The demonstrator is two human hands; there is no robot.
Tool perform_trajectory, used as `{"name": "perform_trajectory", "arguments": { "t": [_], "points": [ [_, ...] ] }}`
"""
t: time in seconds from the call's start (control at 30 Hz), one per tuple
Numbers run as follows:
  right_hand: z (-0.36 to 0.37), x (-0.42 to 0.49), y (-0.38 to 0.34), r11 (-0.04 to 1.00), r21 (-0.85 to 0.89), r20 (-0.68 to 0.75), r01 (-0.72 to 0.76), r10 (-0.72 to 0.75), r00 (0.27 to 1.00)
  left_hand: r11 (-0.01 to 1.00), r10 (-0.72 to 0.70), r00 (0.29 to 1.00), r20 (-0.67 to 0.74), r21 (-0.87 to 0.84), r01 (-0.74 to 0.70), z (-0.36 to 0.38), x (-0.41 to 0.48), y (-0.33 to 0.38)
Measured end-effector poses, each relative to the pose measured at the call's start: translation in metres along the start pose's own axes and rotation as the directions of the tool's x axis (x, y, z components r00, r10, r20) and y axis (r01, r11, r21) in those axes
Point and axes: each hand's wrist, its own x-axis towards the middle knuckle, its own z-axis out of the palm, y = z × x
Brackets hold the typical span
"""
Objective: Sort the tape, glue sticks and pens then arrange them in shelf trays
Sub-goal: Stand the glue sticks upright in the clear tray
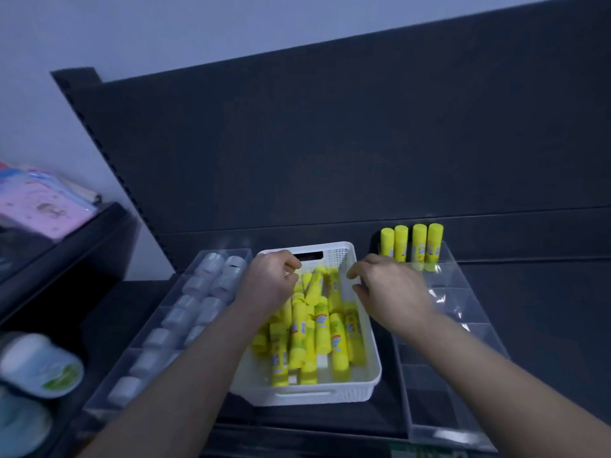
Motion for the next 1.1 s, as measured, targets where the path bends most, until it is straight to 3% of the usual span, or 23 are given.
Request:
{"name": "perform_trajectory", "arguments": {
  "t": [0.17, 0.3, 0.43, 0.53, 0.83, 1.1],
  "points": [
    [0.008, -0.005, -0.008, 0.999, 0.03, 0.051, -0.028, 0.026, 0.998, 0.999, -0.016, 0.996, 0.088, 0.046, 0.012, 0.009, -0.008, -0.005],
    [0.009, -0.007, -0.008, 0.999, 0.036, 0.069, -0.035, 0.033, 0.997, 0.977, -0.024, 0.985, 0.168, 0.212, -0.013, 0.024, -0.008, 0.005],
    [0.008, -0.009, -0.009, 0.998, 0.038, 0.077, -0.059, 0.056, 0.995, 0.915, -0.041, 0.987, 0.156, 0.403, -0.026, 0.036, -0.003, 0.018],
    [0.008, -0.009, -0.009, 0.997, 0.041, 0.083, -0.069, 0.066, 0.994, 0.893, -0.037, 0.992, 0.117, 0.45, -0.02, 0.039, -0.002, 0.023],
    [0.006, -0.002, -0.036, 0.998, 0.055, 0.058, -0.013, 0.01, 0.998, 0.997, -0.06, 0.968, -0.244, -0.064, 0.046, -0.003, 0.005, -0.001],
    [0.024, 0.004, -0.07, 0.985, 0.129, 0.21, -0.112, 0.083, 0.974, 0.988, -0.103, 0.964, -0.246, -0.138, 0.071, -0.014, -0.005, -0.03]
  ]
}}
